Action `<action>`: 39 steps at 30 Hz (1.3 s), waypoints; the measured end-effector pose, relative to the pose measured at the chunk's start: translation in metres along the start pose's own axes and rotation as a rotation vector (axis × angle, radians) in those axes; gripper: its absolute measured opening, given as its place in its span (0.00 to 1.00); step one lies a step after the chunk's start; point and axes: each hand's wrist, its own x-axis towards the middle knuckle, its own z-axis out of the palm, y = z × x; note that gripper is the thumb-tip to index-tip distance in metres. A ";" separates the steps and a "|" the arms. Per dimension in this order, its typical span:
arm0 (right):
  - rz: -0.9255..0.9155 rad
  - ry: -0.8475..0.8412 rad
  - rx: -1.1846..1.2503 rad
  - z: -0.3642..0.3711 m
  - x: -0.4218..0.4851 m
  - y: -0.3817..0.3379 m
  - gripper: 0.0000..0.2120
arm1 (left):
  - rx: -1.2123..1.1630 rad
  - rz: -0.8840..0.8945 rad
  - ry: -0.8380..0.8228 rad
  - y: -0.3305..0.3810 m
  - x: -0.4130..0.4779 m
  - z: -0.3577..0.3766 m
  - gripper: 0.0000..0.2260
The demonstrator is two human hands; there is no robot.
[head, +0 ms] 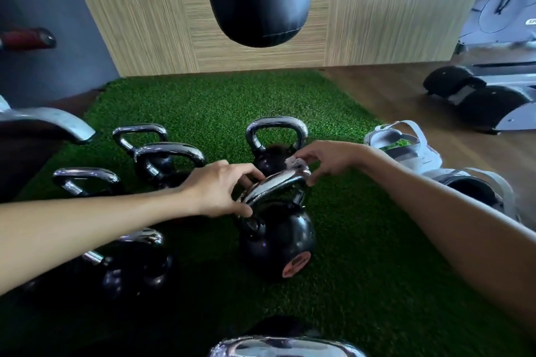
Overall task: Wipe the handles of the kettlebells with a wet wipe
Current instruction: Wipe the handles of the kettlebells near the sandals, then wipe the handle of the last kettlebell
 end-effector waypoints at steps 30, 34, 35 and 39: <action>0.249 0.474 -0.098 -0.033 0.004 -0.019 0.08 | -0.371 -0.215 0.195 -0.100 0.173 -0.043 0.06; 0.248 0.622 -0.104 -0.049 0.063 -0.023 0.11 | -0.390 -0.135 0.150 -0.123 0.225 -0.014 0.16; 0.252 0.616 -0.158 -0.052 0.078 -0.024 0.12 | -0.369 -0.081 0.157 -0.127 0.233 -0.006 0.19; 0.263 0.579 -0.417 -0.070 0.123 -0.022 0.11 | -0.346 0.001 0.257 -0.137 0.254 0.002 0.13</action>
